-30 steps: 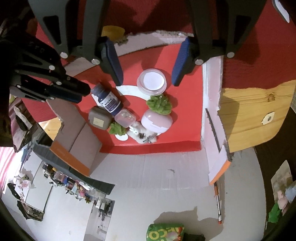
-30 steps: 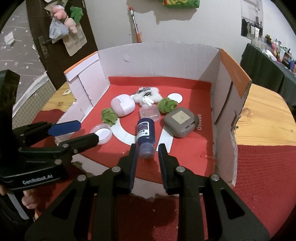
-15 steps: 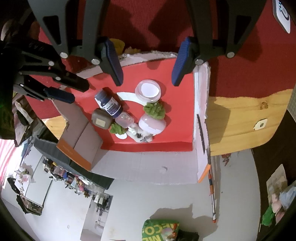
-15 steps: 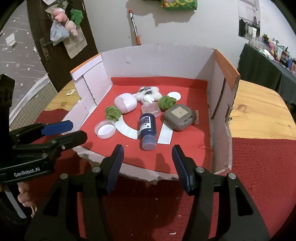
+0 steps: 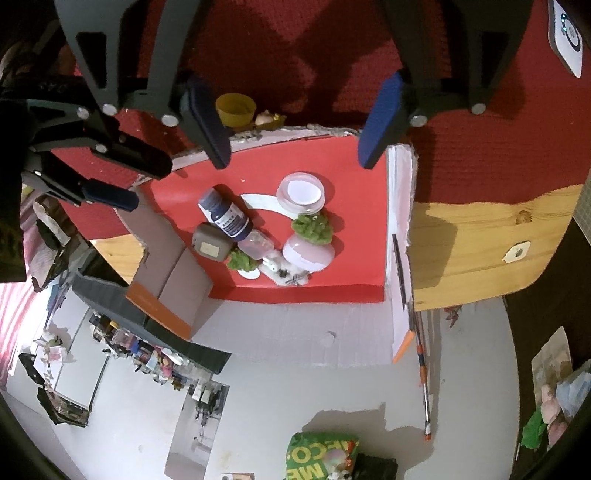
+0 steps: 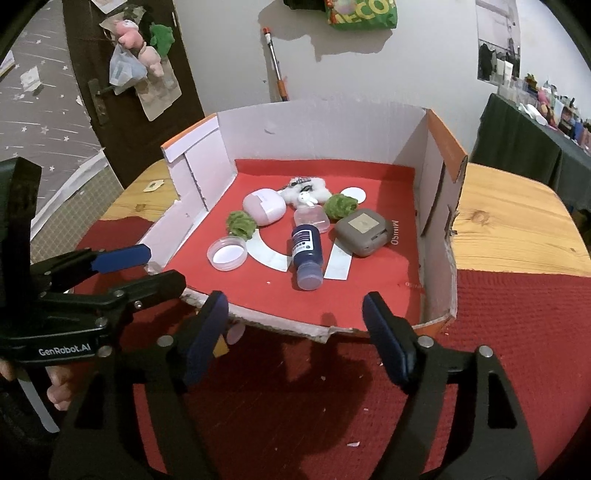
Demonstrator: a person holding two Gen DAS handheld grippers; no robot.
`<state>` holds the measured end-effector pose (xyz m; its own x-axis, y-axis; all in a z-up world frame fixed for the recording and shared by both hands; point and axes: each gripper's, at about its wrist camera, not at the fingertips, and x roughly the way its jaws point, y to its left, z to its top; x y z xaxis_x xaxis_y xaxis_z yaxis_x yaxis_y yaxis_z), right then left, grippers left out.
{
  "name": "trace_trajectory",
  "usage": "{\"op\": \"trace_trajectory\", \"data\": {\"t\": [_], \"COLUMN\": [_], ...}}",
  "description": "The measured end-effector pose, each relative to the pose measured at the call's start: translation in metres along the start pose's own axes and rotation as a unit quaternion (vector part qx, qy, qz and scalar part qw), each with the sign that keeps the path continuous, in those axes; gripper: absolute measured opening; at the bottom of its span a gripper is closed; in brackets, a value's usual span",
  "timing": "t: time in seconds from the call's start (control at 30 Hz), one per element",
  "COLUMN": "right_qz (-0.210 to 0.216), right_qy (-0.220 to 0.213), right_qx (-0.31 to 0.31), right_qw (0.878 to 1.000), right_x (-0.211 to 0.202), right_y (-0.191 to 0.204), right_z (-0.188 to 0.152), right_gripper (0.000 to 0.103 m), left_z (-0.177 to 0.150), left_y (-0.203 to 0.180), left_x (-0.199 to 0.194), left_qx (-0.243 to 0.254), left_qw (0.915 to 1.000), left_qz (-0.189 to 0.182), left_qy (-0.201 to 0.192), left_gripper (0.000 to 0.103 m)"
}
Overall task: Organize objects
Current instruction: 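Withdraw both open tools from the box toward the yellow cap and figurine on the mat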
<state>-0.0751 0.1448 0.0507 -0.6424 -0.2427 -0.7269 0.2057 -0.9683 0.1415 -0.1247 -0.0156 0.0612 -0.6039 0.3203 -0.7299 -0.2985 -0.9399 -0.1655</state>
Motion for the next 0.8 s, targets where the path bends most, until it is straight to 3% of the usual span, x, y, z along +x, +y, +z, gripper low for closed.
{"op": "trace_trajectory", "data": {"t": [0.13,0.27,0.8], "right_qz": [0.0,-0.005,0.0], "right_qy": [-0.004,-0.006,0.012], "right_qx": [0.002,0.005,0.021], "right_qw": [1.0,1.0,1.0], "right_x": [-0.006,-0.011,-0.013], "right_y": [0.001,-0.001,-0.003], "right_z": [-0.002,-0.006,-0.029], "right_gripper": [0.075,0.085,0.089], "left_z": [-0.003,-0.007,-0.025], "left_y": [-0.002,-0.003,-0.003], "left_x": [-0.004,-0.006,-0.004], "left_qx": [0.004,0.005,0.004], "left_qw": [1.0,1.0,0.9999], "left_qz": [0.001,-0.001,0.007], "left_qy": [-0.004,-0.002,0.007], "left_gripper": [0.081,0.081,0.093]}}
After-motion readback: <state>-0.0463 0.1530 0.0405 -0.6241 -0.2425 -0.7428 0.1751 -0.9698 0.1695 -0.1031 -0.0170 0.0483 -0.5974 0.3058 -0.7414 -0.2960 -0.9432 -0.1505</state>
